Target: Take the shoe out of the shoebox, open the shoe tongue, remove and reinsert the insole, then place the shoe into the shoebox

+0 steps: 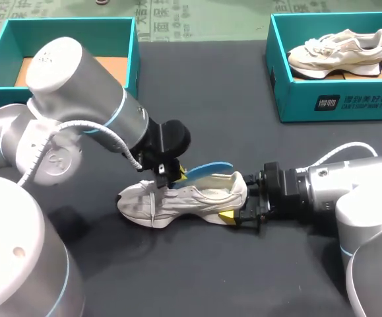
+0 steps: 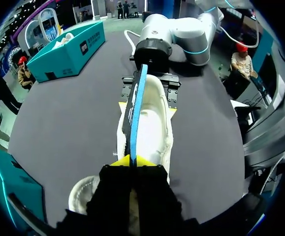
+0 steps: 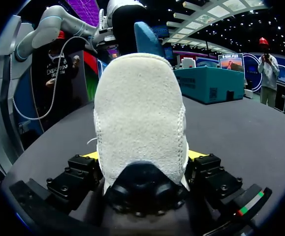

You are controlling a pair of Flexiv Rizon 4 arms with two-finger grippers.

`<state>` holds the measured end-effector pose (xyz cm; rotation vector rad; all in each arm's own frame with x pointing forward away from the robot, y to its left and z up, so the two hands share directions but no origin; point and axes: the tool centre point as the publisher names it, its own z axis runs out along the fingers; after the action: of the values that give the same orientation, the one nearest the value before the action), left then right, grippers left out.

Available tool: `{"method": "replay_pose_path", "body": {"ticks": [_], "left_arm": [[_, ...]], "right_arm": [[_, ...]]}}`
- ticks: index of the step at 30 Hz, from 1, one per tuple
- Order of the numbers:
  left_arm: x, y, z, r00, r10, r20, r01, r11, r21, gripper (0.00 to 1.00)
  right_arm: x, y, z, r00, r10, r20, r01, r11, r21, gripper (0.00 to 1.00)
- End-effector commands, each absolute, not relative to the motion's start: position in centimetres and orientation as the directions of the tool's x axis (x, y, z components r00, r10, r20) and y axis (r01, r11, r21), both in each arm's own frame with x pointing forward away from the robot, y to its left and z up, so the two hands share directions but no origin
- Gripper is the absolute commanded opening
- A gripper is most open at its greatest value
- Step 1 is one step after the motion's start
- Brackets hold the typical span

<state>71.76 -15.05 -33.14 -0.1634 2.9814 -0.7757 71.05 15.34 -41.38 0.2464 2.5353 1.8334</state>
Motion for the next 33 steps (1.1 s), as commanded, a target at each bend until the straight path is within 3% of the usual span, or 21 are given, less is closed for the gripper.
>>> {"method": "replay_pose_path", "body": {"ticks": [1,23,26,33], "left_arm": [[71.7,-16.5,-32.7,-0.991,-0.119,-0.058,-0.078,0.879,-0.47,0.0],[72.3,-19.2,-32.7,-0.981,-0.128,-0.143,-0.06,0.911,-0.408,0.0],[71.8,-18.9,-32.3,-0.982,-0.121,-0.142,-0.051,0.906,-0.421,0.16],[71.1,-18.3,-31.3,-0.982,-0.115,-0.149,-0.036,0.893,-0.449,0.25]], "right_arm": [[70.9,15.6,-41.6,-0.988,0.13,0.089,0.126,0.31,0.942,0.0],[70.9,15.6,-41.6,-0.988,0.13,0.089,0.126,0.31,0.942,0.0],[70.9,15.6,-41.6,-0.988,0.13,0.089,0.126,0.31,0.942,0.0],[70.9,15.6,-41.6,-0.988,0.13,0.089,0.126,0.31,0.942,0.0]]}}
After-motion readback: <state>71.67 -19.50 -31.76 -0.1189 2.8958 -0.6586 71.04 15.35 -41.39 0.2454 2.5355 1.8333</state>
